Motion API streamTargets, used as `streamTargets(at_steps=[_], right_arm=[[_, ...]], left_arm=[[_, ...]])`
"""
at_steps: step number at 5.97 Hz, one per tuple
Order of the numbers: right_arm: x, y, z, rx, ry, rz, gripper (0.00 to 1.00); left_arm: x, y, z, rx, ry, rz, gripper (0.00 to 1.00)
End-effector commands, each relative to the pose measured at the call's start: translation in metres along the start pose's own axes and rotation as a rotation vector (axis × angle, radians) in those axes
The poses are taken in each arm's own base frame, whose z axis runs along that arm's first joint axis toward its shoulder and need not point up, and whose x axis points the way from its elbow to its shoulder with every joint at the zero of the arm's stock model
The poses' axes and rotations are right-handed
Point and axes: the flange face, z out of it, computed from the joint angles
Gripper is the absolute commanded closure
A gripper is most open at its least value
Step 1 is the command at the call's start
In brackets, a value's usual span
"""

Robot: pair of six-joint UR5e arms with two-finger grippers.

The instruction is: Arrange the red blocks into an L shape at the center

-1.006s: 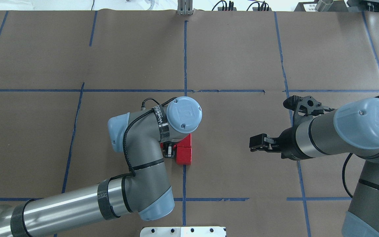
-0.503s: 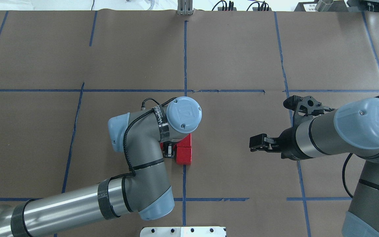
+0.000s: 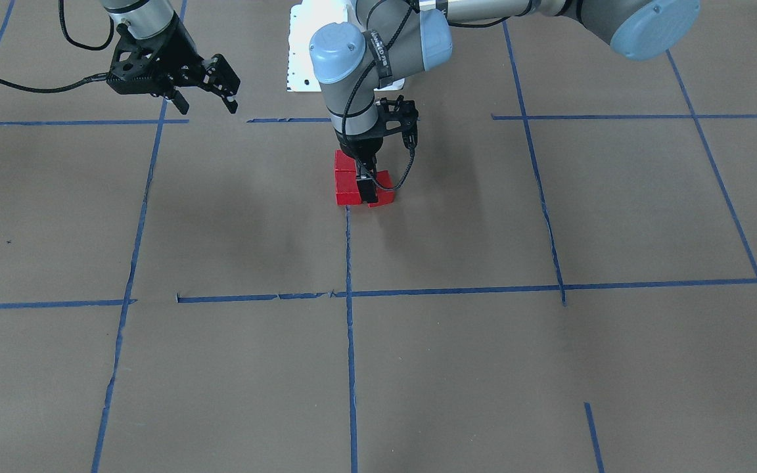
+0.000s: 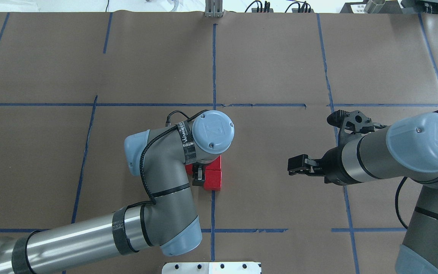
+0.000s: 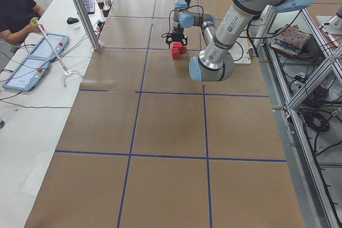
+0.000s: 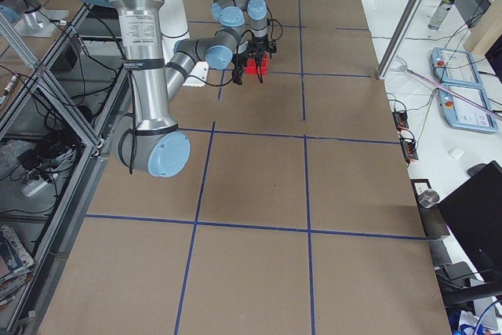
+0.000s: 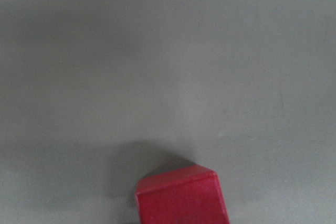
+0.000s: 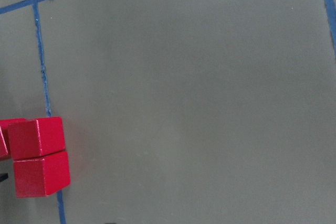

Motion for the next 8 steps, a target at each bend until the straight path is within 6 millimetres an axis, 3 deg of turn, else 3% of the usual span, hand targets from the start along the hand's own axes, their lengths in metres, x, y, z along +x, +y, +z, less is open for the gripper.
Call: streamTargets(at_steps=[1,2,3,4,5,6,7,8], right_arm=[[0.002,-0.002,-0.011,0.007,-0.012,0.004,0.0],[0.012,-0.015,-0.014,0.028,0.001,0.029,0.0],[0.021,-0.033,-0.018,0.06,0.012,0.057,0.0],[0.037,-0.053,-0.026,0.04,0.018,0.097,0.0],[0.046,-0.065,-0.037,0.007,0.008,0.128,0.0],[0.065,-0.089,-0.043,-0.001,0.013,0.179,0.0],[0.091,-0.109,-0.056,-0.007,0.019,0.157,0.0],[0.133,-0.131,-0.062,0.016,0.058,0.088,0.0]], left_arm=[[-0.012,-0.029,-0.02,-0.043,0.016,0.098,0.0],[-0.023,-0.061,-0.033,-0.072,0.034,0.214,0.0],[-0.022,-0.074,-0.052,-0.097,0.069,0.388,0.0],[-0.008,-0.087,-0.052,-0.083,0.084,0.456,0.0],[-0.01,-0.1,-0.062,-0.101,0.101,0.51,0.0],[-0.02,-0.132,-0.088,-0.128,0.145,0.705,0.0],[-0.029,-0.167,-0.096,-0.152,0.137,0.862,0.0],[-0.022,-0.196,-0.11,-0.172,0.146,1.02,0.0]])
